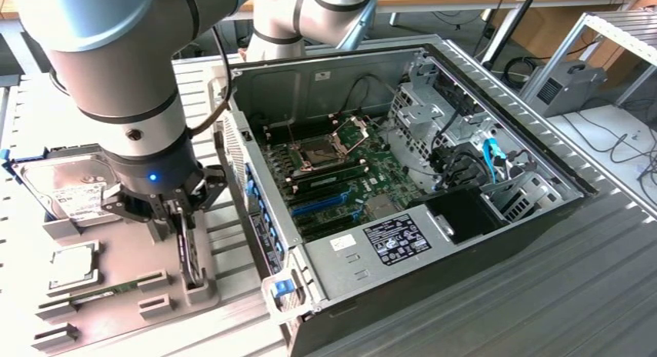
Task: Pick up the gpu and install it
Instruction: 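Pick up the gpu and move the gpu toward the slot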
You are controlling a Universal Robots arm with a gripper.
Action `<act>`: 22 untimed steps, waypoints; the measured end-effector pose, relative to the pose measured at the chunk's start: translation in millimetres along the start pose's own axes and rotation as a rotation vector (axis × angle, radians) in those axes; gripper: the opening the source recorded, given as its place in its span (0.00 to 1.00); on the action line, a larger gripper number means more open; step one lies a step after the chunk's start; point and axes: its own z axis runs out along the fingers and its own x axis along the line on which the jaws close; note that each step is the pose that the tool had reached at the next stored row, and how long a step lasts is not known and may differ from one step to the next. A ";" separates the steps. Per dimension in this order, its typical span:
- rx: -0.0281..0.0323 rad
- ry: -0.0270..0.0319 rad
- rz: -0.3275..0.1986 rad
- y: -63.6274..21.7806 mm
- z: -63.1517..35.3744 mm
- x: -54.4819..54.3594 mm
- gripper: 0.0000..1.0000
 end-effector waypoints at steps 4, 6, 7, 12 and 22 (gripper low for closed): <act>-0.0001 0.0000 0.000 0.1 -2.6 -0.1 0.26; -0.0001 0.0000 0.000 0.1 -3.6 -0.1 0.26; -0.0001 0.0000 0.000 0.2 -4.0 -0.1 0.26; -0.0001 0.0000 0.000 0.3 -6.1 -0.2 0.26; 0.0000 0.0000 0.000 0.4 -10.2 -0.2 0.26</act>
